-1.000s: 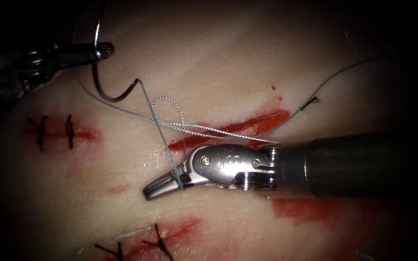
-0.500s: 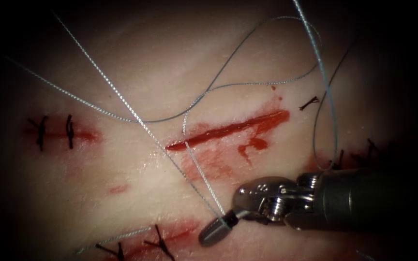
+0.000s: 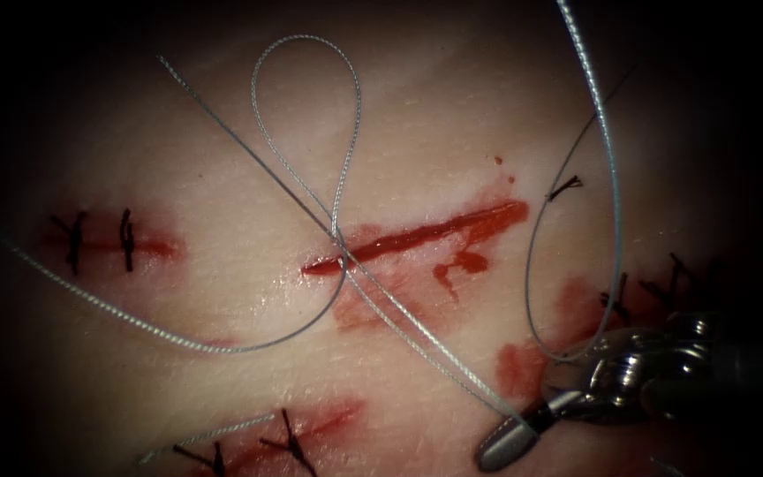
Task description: Wound Closure
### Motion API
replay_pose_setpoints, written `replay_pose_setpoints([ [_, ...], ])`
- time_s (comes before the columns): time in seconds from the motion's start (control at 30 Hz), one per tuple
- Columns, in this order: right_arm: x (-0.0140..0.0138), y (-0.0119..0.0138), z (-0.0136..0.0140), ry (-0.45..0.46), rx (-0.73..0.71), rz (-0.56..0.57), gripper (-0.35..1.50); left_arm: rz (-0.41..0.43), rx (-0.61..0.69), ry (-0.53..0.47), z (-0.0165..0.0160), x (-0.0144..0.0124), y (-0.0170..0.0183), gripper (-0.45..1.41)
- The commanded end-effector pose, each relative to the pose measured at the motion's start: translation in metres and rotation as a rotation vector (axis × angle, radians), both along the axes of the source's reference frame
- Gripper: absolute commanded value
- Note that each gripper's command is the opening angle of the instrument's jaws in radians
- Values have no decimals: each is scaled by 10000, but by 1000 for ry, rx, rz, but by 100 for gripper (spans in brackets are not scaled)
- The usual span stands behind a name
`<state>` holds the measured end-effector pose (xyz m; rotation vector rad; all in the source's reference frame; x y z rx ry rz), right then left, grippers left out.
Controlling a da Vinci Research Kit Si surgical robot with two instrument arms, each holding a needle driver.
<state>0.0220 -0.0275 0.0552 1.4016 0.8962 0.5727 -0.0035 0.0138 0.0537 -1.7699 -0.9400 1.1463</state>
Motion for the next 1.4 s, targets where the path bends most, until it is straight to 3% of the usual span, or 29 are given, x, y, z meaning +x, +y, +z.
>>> replay_pose_setpoints([
  [0.03,16,8,4,45,-18,57,-35,52,32,-18,16,-23,-13,-45],
  [0.13,26,28,2,114,-79,168,-35,188,95,-70,45,-77,-55,-45],
  [0.3,36,58,-3,131,-190,289,4,374,131,-133,60,-136,-108,-45],
  [0.37,36,66,-4,131,-231,328,15,434,136,-161,50,-145,-117,-45],
  [0.5,35,78,-5,104,-272,399,22,531,135,-211,19,-149,-130,-45],
  [0.6,35,81,-6,81,-294,444,41,595,147,-224,2,-144,-140,-45],
  [0.67,36,81,-6,68,-309,467,62,635,157,-218,-7,-142,-141,-45],
  [0.7,36,81,-6,69,-308,470,54,639,149,-224,-11,-141,-140,-45],
  [0.77,35,78,-3,78,-307,456,21,641,142,-224,-21,-139,-133,-45],
  [0.83,35,73,1,85,-310,450,17,632,123,-226,-31,-134,-127,-45],
  [0.9,35,60,12,41,-224,438,7,582,78,-234,-47,-123,-113,-45],
  [1.0,33,42,26,-56,-171,400,12,519,22,-240,-63,-111,-92,-45],
  [1.1,28,25,43,-180,-206,336,10,442,-28,-245,-82,-94,-70,-45],
  [1.13,29,15,54,-287,-235,292,12,420,-48,-246,-93,-86,-62,-45],
  [1.23,37,5,66,-444,-242,252,21,396,-69,-251,-107,-85,-60,-45],
  [1.4,53,6,71,-490,-158,289,22,399,-74,-256,-112,-93,-67,-45],
])
